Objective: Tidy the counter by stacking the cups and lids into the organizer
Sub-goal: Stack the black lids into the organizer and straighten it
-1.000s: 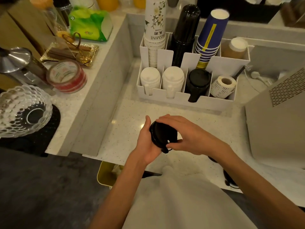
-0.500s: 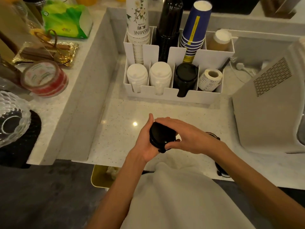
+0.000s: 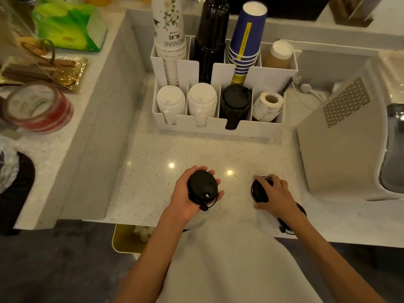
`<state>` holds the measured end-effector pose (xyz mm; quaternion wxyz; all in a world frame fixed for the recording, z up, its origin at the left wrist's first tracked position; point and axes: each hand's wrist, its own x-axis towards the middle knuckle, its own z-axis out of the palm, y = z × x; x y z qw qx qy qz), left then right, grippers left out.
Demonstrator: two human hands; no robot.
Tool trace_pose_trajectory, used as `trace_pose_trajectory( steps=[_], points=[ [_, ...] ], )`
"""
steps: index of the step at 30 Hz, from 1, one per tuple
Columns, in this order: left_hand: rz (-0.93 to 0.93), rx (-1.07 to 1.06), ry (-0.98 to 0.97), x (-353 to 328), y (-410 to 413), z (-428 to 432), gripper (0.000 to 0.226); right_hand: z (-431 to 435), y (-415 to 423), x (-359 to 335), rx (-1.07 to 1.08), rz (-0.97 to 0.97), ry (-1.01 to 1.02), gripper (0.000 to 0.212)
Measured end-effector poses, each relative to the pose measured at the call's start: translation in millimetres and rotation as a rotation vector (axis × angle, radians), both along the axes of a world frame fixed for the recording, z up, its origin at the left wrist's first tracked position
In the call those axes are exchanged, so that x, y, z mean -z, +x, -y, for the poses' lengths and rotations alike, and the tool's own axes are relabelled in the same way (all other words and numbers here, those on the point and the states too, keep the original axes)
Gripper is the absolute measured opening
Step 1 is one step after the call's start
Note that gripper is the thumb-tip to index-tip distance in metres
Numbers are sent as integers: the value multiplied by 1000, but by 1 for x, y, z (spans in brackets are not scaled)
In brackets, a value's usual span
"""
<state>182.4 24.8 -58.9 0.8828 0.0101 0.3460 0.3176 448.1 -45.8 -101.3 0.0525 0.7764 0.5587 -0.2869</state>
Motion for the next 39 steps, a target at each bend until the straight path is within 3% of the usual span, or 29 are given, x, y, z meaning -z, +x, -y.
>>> trace_pose_trajectory(
  steps=[3, 7, 10, 13, 16, 23, 26, 30, 35, 39],
  points=[
    [-36, -57, 36, -1, -3, 0, 30, -11, -8, -23, 116, -199, 95, 90],
    [-126, -42, 104, -7, -2, 2, 48, -30, -55, -83, 9, -395, 208, 90],
    [-287, -26, 271, -12, 4, 5, 59, -37, -95, -111, -25, -396, 205, 82],
    [-386, -76, 409, -21, 10, 7, 56, -44, -120, -117, 83, -399, 23, 80],
    [-457, -90, 515, -30, 17, 8, 56, -49, -135, -115, 161, -361, -21, 84],
    [-415, -129, 468, -27, 20, 17, 57, -62, -140, -112, 191, -226, -27, 85],
    [-488, -147, 476, -26, 24, 19, 56, -63, -139, -111, 175, -160, -35, 83],
    [-569, -105, 466, -28, 29, 19, 56, -60, -142, -105, 191, -174, 0, 82],
    [-473, -84, 379, -31, 28, 19, 52, -57, -147, -98, 200, -194, 112, 76],
    [-501, -79, 448, -29, 27, 17, 52, -57, -144, -96, 198, -258, 76, 74]
  ],
)
